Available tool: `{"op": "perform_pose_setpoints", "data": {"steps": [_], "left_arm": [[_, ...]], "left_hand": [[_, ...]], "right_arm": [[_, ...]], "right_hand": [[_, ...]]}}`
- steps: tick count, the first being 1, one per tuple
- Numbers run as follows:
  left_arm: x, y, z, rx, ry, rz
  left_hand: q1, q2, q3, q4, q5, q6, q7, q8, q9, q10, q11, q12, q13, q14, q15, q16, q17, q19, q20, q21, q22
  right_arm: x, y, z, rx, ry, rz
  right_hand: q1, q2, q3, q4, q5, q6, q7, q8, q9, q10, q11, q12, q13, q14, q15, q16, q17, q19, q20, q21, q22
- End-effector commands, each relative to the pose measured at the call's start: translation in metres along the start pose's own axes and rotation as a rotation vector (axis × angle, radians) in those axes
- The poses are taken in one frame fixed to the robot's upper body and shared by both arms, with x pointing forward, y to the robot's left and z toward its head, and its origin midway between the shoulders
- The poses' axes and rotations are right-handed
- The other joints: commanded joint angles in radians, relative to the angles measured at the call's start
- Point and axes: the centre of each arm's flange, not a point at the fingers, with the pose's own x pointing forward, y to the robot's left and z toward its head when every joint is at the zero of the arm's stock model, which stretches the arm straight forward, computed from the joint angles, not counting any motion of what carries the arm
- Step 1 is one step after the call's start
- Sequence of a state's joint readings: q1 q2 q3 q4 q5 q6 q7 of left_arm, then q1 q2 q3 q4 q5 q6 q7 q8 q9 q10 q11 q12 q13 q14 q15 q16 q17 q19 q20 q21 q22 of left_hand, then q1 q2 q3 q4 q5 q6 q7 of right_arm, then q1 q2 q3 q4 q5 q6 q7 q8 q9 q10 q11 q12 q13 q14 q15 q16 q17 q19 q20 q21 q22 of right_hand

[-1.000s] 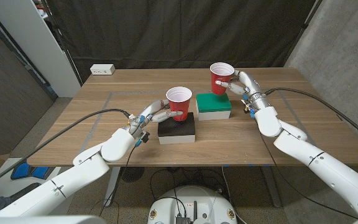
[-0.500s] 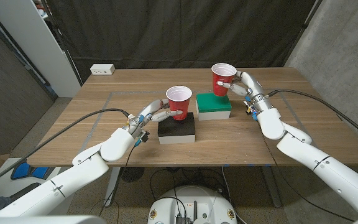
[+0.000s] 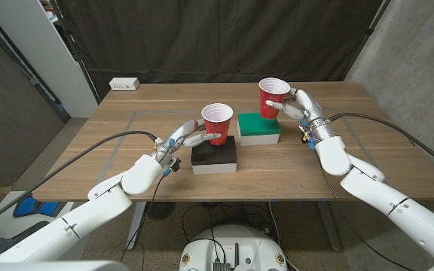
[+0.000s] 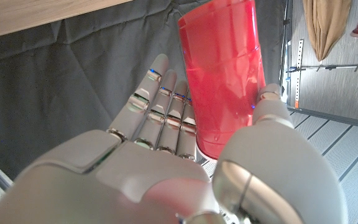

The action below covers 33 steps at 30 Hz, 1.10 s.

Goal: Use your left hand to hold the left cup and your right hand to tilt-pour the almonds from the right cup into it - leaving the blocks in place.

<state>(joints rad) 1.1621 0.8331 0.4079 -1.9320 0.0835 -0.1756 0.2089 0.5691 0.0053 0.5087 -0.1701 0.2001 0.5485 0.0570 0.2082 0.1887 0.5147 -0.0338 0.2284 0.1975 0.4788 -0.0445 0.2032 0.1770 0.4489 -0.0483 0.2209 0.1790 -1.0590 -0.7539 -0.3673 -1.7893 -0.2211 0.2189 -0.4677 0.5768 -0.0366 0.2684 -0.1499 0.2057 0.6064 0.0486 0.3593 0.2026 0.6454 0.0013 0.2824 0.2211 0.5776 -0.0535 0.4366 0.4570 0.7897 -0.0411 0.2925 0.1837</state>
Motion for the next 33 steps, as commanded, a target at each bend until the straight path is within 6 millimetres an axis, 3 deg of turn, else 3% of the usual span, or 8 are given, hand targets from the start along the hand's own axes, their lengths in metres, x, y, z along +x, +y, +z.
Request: {"op": "perform_pose_setpoints", "data": {"steps": [1,33], "left_arm": [[0.001,-0.001,0.000,-0.006,-0.022,0.000],[-0.008,0.003,0.000,-0.021,-0.065,-0.011]], "left_hand": [[0.007,0.003,-0.001,0.002,0.004,0.009,-0.001,-0.003,0.001,0.004,0.000,0.000,0.003,0.008,-0.059,-0.003,0.001,0.009,-0.016,-0.001,0.003],[0.013,0.004,-0.002,0.000,0.004,0.020,-0.002,-0.002,0.002,0.010,-0.002,-0.002,0.004,0.018,-0.059,-0.004,0.001,0.012,-0.017,-0.002,0.004]], "right_arm": [[-0.020,-0.006,0.014,0.007,-0.018,-0.020],[-0.067,-0.005,0.062,0.016,-0.076,-0.040]], "right_hand": [[0.010,0.002,0.001,0.002,0.001,0.010,-0.002,0.005,0.002,0.010,-0.001,0.000,0.002,0.009,-0.004,0.005,0.005,0.012,0.001,0.004,0.005],[0.013,0.005,-0.003,0.004,-0.003,0.029,-0.006,0.009,0.002,0.030,-0.006,0.001,0.007,0.026,-0.010,0.014,0.014,0.024,-0.003,0.008,0.007]]}}
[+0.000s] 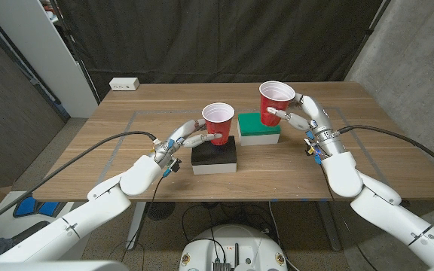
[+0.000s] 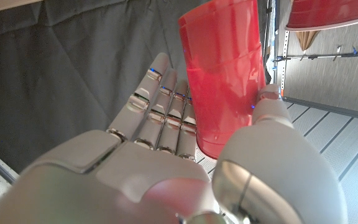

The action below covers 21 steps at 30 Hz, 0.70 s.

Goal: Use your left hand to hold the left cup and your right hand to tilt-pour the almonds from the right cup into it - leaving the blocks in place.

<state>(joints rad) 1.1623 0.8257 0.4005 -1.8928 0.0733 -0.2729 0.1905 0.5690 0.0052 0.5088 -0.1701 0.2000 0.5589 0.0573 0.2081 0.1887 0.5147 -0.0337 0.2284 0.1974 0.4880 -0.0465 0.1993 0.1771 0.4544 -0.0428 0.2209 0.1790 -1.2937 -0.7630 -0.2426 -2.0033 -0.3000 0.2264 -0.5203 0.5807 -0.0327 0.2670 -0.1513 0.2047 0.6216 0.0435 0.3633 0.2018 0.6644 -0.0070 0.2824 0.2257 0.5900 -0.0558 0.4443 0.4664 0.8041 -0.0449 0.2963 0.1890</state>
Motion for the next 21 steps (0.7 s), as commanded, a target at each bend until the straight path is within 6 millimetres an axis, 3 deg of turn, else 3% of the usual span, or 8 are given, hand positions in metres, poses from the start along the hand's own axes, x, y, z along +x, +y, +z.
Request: {"op": "perform_pose_setpoints", "data": {"steps": [1,21], "left_arm": [[-0.006,0.004,0.000,0.003,-0.008,-0.003],[-0.010,0.003,0.003,-0.008,-0.013,-0.035]], "left_hand": [[0.014,0.005,-0.002,0.000,0.005,0.009,-0.003,-0.003,0.002,0.012,-0.002,-0.001,0.004,0.009,-0.057,0.000,0.001,0.007,-0.022,-0.002,0.004],[0.015,0.006,-0.002,0.001,0.005,0.022,-0.002,-0.001,0.002,0.025,-0.003,0.000,0.005,0.019,-0.061,0.000,0.001,0.011,-0.024,-0.002,0.004]], "right_arm": [[-0.016,0.003,0.017,0.010,-0.011,0.000],[-0.013,0.010,0.034,-0.031,-0.050,0.049]], "right_hand": [[0.009,0.001,-0.002,0.006,-0.002,0.016,-0.001,0.006,0.003,0.011,0.001,0.001,0.002,0.013,-0.008,0.007,0.005,0.012,0.000,0.005,0.001],[0.010,0.002,-0.006,0.007,-0.005,0.030,-0.002,0.009,0.003,0.024,-0.001,0.000,0.004,0.019,-0.012,0.011,0.011,0.016,-0.002,0.007,0.002]]}}
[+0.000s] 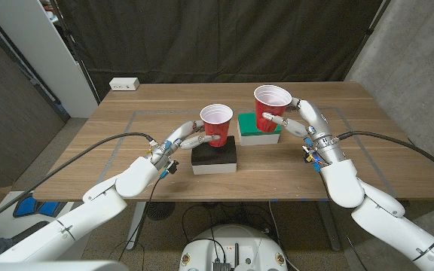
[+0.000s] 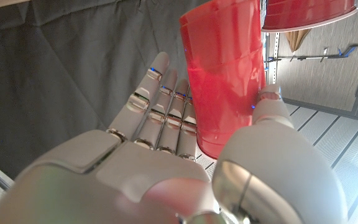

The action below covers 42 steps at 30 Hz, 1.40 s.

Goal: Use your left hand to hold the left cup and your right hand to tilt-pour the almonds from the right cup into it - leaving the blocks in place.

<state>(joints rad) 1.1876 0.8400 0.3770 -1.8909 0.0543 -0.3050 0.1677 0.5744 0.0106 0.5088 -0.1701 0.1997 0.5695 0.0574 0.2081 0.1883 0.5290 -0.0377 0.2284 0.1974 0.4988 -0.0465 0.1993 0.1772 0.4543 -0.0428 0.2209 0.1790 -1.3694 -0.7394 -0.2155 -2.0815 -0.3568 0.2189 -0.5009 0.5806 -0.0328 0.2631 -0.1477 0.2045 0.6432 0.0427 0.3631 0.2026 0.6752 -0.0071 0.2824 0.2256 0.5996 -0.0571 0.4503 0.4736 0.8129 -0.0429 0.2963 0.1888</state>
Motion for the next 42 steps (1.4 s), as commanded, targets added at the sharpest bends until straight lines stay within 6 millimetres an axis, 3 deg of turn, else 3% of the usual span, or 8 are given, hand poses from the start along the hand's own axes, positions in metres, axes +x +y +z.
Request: {"op": "perform_pose_setpoints", "data": {"steps": [1,42], "left_arm": [[-0.001,0.002,0.005,0.006,-0.006,-0.018],[0.009,0.000,0.026,0.031,-0.041,-0.058]], "left_hand": [[0.010,0.001,-0.002,0.000,0.006,0.012,-0.002,-0.001,0.003,0.010,0.000,0.000,0.005,0.009,-0.061,0.000,0.000,0.011,-0.023,-0.002,0.004],[0.011,0.003,0.001,0.002,0.007,0.023,-0.002,-0.002,0.003,0.021,-0.001,-0.003,0.005,0.019,-0.056,-0.003,0.000,0.018,-0.021,-0.002,0.004]], "right_arm": [[0.003,0.005,0.010,-0.030,-0.024,0.033],[0.006,0.022,-0.006,-0.035,0.003,0.087]], "right_hand": [[0.010,0.002,-0.002,0.004,-0.005,0.009,-0.001,0.009,0.002,0.014,-0.001,0.000,0.004,0.011,-0.011,0.006,0.004,0.008,-0.004,0.007,0.002],[0.014,0.004,-0.009,0.004,-0.007,0.026,-0.005,0.012,0.002,0.032,-0.002,-0.001,0.010,0.024,-0.017,0.013,0.015,0.019,-0.006,0.011,0.004]]}}
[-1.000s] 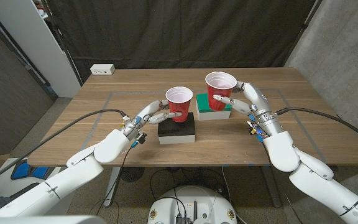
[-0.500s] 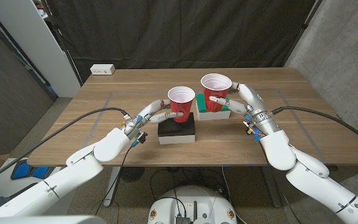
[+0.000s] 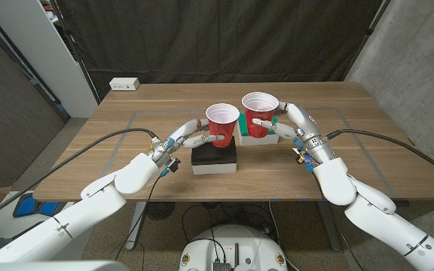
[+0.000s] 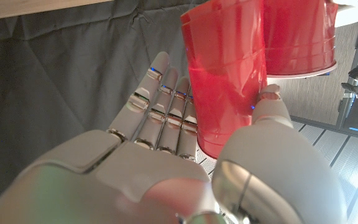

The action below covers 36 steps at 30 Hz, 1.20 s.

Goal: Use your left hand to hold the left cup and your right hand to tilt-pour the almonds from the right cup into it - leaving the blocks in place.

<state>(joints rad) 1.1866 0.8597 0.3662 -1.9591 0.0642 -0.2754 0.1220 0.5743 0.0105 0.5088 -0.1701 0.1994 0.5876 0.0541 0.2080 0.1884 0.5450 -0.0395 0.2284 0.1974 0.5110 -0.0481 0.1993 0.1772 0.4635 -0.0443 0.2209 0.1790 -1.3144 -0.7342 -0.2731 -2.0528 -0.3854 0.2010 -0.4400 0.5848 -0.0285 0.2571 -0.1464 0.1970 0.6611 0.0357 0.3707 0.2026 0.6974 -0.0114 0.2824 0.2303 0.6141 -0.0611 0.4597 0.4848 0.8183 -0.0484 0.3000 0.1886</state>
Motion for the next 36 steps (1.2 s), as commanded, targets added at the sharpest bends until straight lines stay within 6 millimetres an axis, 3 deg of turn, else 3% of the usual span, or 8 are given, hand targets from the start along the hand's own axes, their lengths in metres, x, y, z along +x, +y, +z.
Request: {"op": "perform_pose_setpoints", "data": {"steps": [1,22,36], "left_arm": [[0.004,-0.002,0.004,0.003,-0.005,-0.013],[0.008,-0.007,0.005,0.000,0.001,-0.037],[0.010,-0.008,0.009,0.001,-0.006,-0.043]], "left_hand": [[0.011,0.004,0.001,0.002,0.008,0.005,0.001,-0.002,0.003,0.005,0.002,-0.003,0.005,0.006,-0.056,-0.004,0.000,0.009,-0.020,-0.002,0.004],[0.009,0.005,0.001,0.003,0.007,0.009,0.004,-0.003,0.004,0.009,0.006,-0.004,0.005,0.008,-0.055,-0.005,0.000,0.010,-0.016,-0.003,0.004],[0.009,0.006,0.003,0.004,0.008,0.013,0.003,-0.004,0.004,0.011,0.005,-0.005,0.006,0.011,-0.055,-0.005,0.000,0.011,-0.015,-0.004,0.004]], "right_arm": [[-0.002,0.001,-0.005,-0.024,0.011,0.008],[0.006,-0.016,0.015,-0.125,-0.050,0.022],[0.007,-0.023,0.016,-0.199,-0.046,0.053]], "right_hand": [[0.010,0.000,-0.003,0.003,0.000,0.009,0.001,0.005,0.002,0.010,0.002,-0.001,0.006,0.010,-0.011,0.004,0.004,0.014,0.000,0.007,0.004],[0.010,0.001,-0.006,0.004,-0.001,0.018,-0.002,0.007,0.002,0.020,-0.001,0.000,0.011,0.020,-0.016,0.009,0.009,0.019,-0.002,0.010,0.004],[0.009,0.001,-0.009,0.005,-0.001,0.026,-0.002,0.008,0.002,0.027,-0.002,0.001,0.014,0.027,-0.016,0.012,0.012,0.022,-0.003,0.011,0.005]]}}
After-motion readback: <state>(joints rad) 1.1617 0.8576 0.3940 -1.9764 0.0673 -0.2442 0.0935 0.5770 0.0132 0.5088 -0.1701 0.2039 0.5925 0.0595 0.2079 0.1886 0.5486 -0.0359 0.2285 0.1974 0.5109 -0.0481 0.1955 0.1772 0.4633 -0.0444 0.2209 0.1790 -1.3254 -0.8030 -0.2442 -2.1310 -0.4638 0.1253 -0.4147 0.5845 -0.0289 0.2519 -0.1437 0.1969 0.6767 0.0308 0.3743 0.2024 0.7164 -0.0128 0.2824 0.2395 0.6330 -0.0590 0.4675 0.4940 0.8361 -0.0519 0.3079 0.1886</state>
